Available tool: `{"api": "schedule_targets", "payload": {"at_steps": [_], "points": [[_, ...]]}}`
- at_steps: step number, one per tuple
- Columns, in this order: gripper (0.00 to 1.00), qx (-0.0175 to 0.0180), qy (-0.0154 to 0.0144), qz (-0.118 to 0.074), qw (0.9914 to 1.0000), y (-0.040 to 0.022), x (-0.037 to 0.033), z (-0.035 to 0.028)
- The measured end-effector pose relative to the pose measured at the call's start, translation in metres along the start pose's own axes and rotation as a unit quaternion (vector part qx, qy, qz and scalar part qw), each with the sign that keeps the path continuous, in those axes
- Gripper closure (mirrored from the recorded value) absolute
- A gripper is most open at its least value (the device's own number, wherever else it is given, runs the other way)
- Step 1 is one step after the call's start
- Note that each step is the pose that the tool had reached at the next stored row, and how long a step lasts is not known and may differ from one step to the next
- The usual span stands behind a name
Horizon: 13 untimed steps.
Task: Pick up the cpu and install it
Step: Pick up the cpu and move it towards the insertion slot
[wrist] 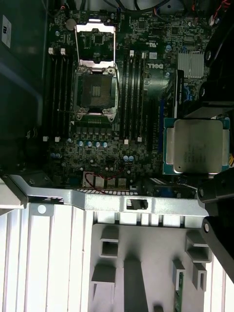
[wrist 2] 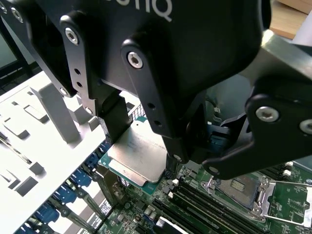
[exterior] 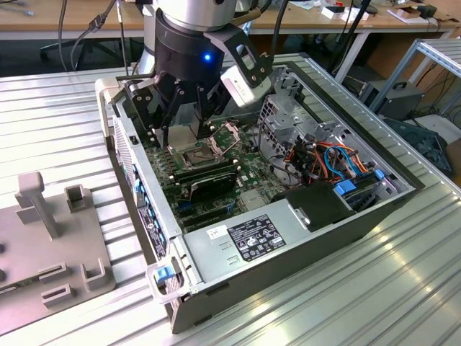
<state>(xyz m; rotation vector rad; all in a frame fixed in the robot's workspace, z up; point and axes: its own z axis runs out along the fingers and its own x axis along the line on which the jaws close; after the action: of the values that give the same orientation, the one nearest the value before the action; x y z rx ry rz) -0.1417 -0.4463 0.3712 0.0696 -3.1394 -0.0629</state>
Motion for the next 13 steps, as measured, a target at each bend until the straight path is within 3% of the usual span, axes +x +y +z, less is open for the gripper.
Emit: {"api": "schedule_targets", "payload": {"at_steps": [13], "points": [[0.45,0.0000,0.0000,0.000,1.00000,-0.0002,-0.0037,0.0000]]}}
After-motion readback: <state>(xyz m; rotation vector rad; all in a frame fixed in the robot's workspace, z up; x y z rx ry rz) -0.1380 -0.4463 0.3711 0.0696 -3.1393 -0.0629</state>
